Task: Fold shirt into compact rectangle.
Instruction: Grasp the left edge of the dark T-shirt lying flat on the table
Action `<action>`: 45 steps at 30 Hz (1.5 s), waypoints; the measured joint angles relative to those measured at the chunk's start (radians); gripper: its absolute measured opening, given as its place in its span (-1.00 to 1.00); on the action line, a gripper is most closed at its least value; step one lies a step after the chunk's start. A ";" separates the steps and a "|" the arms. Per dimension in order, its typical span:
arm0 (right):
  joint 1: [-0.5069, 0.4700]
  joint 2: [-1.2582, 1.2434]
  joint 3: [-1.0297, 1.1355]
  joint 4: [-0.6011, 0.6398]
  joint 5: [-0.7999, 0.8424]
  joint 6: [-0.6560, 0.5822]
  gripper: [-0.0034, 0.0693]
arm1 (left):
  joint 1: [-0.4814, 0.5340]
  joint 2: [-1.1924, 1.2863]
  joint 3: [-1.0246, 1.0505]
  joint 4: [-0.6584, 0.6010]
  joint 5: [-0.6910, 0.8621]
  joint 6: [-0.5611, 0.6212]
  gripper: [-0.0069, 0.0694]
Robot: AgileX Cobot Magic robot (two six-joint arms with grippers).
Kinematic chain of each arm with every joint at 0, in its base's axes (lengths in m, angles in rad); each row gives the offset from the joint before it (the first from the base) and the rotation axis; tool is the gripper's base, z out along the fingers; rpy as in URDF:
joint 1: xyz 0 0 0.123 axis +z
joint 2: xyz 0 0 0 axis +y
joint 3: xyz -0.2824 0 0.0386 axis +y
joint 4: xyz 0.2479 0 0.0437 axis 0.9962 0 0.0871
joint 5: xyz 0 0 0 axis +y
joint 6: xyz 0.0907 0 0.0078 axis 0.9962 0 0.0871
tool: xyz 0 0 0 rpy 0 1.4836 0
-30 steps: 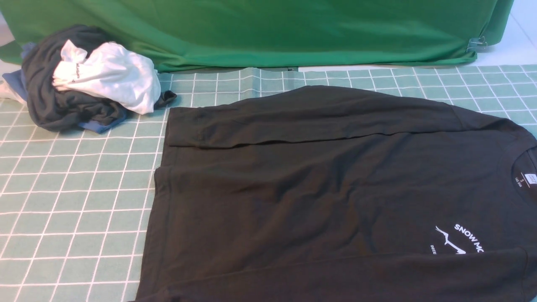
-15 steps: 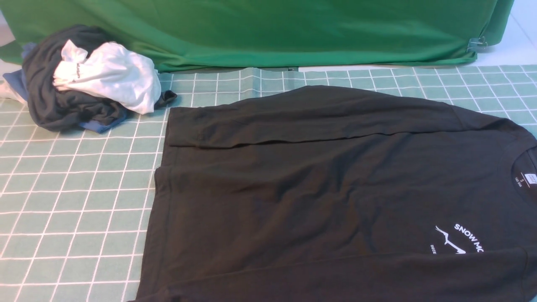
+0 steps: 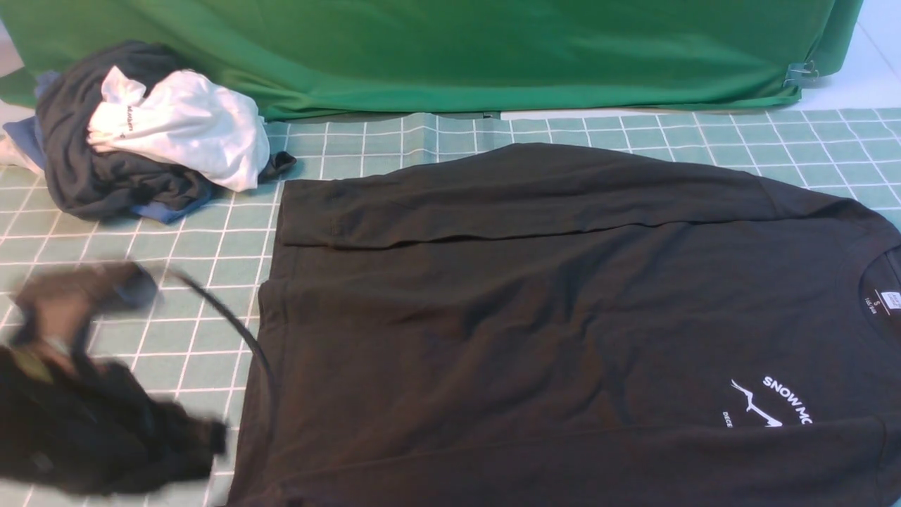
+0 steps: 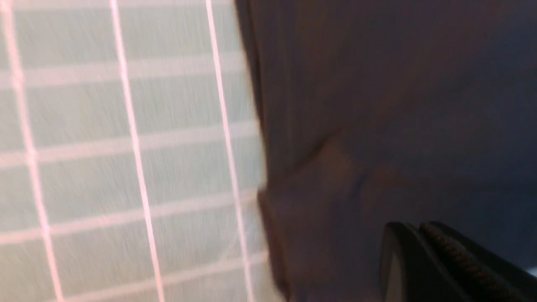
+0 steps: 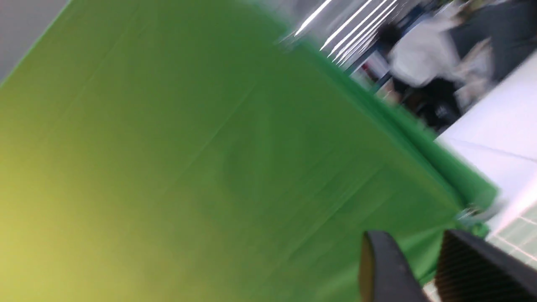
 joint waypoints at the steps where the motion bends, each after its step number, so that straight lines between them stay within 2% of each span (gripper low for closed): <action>1: 0.008 0.010 -0.015 -0.012 0.019 -0.008 -0.54 | -0.007 0.003 0.004 0.004 -0.002 -0.002 -0.81; 3: 0.062 0.116 -0.203 -0.060 0.258 -0.159 -0.76 | -0.087 0.044 0.040 0.064 -0.016 -0.017 -0.81; 4: 0.085 0.171 -0.272 -0.068 0.345 -0.214 -0.80 | -0.107 0.058 0.043 0.085 -0.031 -0.021 -0.81; 7: 0.132 0.287 -0.395 -0.078 0.508 -0.293 -0.82 | -0.135 0.084 0.045 0.119 -0.081 -0.022 -0.81; 8: 0.169 0.374 -0.482 -0.079 0.619 -0.338 -0.83 | -0.148 0.101 0.045 0.148 -0.122 -0.001 -0.77; 9: 0.178 0.394 -0.490 -0.080 0.644 -0.344 -0.83 | -0.149 0.104 0.045 0.151 -0.125 0.003 -0.76; 11: 0.232 0.494 -0.553 -0.080 0.748 -0.391 -0.84 | -0.155 0.128 0.045 0.187 -0.141 0.067 -0.64; 14: 0.280 0.560 -0.554 -0.080 0.780 -0.405 -0.84 | -0.155 0.170 0.045 0.204 -0.170 0.106 -0.37; 15: 0.283 0.563 -0.553 -0.080 0.780 -0.405 -0.84 | -0.155 0.173 0.045 0.207 -0.177 0.108 -0.35; 18: 0.319 0.595 -0.516 -0.051 0.734 -0.407 -0.84 | -0.158 0.244 0.045 0.195 -0.225 0.162 0.09; 20: 0.328 0.598 -0.496 -0.038 0.696 -0.407 -0.84 | -0.173 0.281 0.045 0.179 -0.234 0.205 0.29; 23: 0.329 0.598 -0.480 -0.028 0.656 -0.407 -0.84 | -0.210 0.334 0.045 0.170 -0.252 0.235 0.52; 26: 0.329 0.598 -0.474 -0.027 0.637 -0.407 -0.84 | -0.229 0.367 0.045 0.178 -0.284 0.234 0.58; 32: 0.329 0.598 -0.474 -0.024 0.629 -0.409 -0.83 | -0.235 0.394 0.045 0.191 -0.333 0.234 0.49; 35: 0.329 0.598 -0.474 -0.024 0.629 -0.410 -0.83 | -0.235 0.408 0.045 0.193 -0.340 0.234 0.27; 37: 0.329 0.598 -0.474 -0.024 0.629 -0.410 -0.82 | -0.235 0.414 0.043 0.193 -0.341 0.234 0.02; 39: 0.329 0.598 -0.474 -0.024 0.629 -0.410 -0.82 | -0.235 0.416 0.042 0.192 -0.341 0.234 -0.09; 40: 0.329 0.598 -0.474 -0.024 0.629 -0.410 -0.82 | -0.235 0.419 0.037 0.192 -0.332 0.234 -0.32; 43: 0.329 0.598 -0.474 -0.024 0.629 -0.410 -0.81 | -0.235 0.420 0.017 0.188 -0.271 0.234 -0.64; 45: 0.329 0.598 -0.474 -0.024 0.629 -0.410 -0.81 | -0.236 0.418 -0.011 0.190 -0.198 0.234 -0.71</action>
